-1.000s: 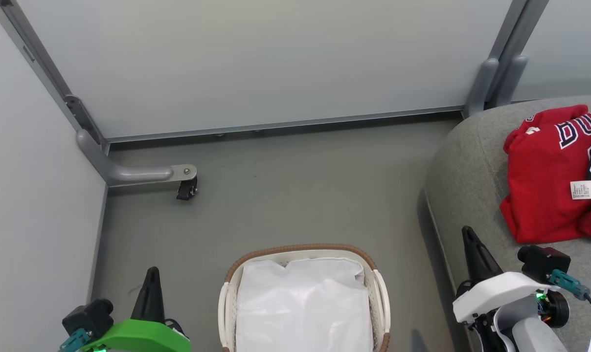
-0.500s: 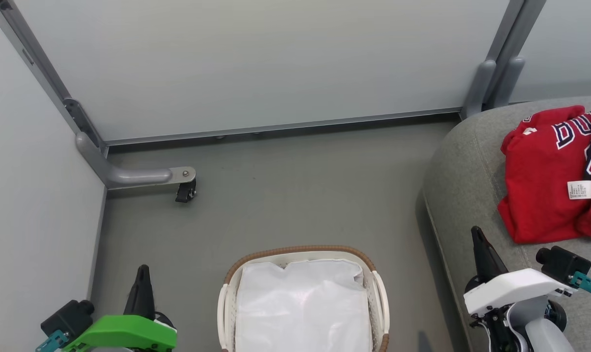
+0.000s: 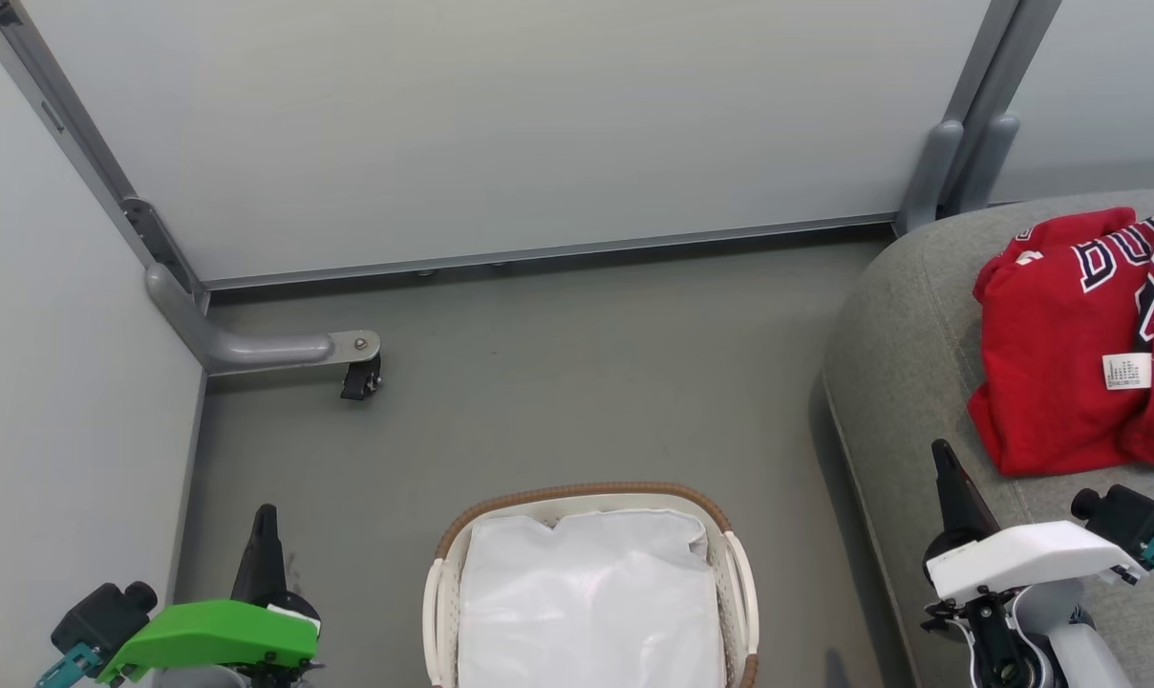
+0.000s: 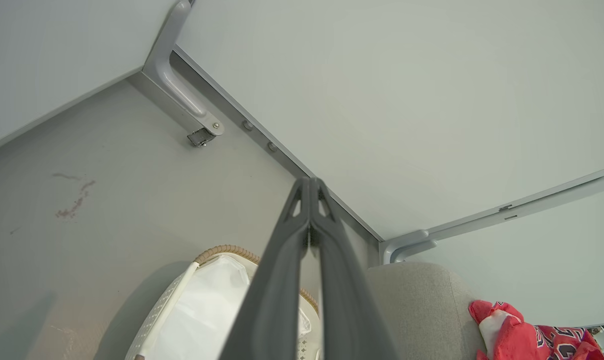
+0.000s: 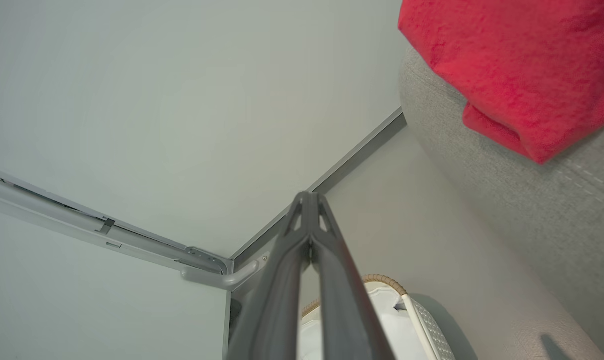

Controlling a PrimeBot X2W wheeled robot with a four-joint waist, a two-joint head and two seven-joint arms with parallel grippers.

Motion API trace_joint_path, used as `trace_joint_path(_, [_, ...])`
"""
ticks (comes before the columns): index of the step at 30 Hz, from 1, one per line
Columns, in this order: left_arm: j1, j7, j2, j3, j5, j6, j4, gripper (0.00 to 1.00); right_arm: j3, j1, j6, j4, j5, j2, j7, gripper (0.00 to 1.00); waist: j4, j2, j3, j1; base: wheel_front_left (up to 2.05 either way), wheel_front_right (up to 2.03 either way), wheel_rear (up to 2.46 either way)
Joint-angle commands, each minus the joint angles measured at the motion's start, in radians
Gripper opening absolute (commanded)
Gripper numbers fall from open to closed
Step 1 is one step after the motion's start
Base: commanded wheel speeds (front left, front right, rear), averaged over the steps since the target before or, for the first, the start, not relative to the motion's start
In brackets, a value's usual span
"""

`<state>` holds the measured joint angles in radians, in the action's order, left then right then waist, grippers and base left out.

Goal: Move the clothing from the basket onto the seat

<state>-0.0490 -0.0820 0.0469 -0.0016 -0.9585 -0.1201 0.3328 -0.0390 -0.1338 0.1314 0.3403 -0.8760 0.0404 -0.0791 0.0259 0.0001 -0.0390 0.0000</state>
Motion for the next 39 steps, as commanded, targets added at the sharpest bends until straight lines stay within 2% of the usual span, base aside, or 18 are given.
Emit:
trace_joint_path(1, [-0.025, 0.007, 0.004, 0.008, -0.031, -0.004, -0.015, 0.00, -0.005, -0.002, 0.000, -0.017, -0.032, 0.007, 0.007, 0.00, 0.000, -0.0001, 0.001, 0.0000, 0.00, 0.00, 0.00])
trace_joint_path(39, [-0.050, 0.112, 0.006, 0.068, -0.376, -0.009, -0.058, 0.00, -0.045, 0.015, -0.001, -0.063, -0.422, 0.010, 0.112, 0.00, -0.012, -0.0001, 0.017, 0.0000, 0.00, 0.00, 0.00])
